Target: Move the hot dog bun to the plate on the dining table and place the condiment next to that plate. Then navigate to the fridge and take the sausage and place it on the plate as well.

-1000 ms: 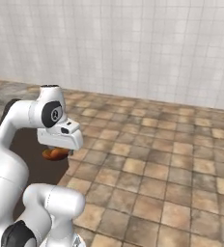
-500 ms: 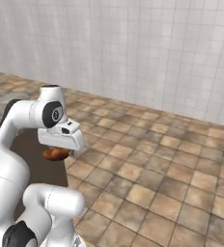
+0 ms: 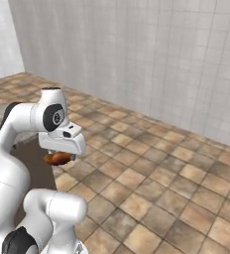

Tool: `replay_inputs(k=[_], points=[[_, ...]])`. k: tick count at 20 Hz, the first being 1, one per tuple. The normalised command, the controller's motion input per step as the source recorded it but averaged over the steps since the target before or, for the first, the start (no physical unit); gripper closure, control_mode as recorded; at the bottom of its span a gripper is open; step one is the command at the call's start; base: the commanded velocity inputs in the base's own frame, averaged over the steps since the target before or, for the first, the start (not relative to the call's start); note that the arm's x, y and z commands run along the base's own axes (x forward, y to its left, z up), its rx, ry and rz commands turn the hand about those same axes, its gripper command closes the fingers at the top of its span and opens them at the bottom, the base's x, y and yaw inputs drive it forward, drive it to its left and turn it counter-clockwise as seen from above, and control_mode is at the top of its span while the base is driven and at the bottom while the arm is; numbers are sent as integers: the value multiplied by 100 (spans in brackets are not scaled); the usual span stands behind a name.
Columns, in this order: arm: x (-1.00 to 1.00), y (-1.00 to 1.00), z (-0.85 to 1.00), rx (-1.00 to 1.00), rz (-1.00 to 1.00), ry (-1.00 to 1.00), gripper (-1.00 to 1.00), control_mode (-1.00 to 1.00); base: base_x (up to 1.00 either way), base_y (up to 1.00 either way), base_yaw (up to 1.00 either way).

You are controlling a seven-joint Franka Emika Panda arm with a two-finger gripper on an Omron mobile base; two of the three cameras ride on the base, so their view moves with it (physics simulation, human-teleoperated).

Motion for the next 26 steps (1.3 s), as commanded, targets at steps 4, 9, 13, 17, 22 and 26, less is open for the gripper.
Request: replay_inputs(k=[4, 9, 13, 17, 22, 26], points=[[0, 0, 0, 0, 0, 0, 100, 100, 100, -64, 36], [0, 0, 0, 0, 0, 0, 100, 100, 100, -65, 35], [0, 0, 0, 0, 0, 0, 100, 100, 100, -62, 37], [0, 0, 0, 0, 0, 0, 100, 100, 100, -54, 41], [0, 0, 0, 0, 0, 0, 100, 100, 100, -50, 44], [0, 0, 0, 0, 0, 0, 100, 100, 100, -45, 47]])
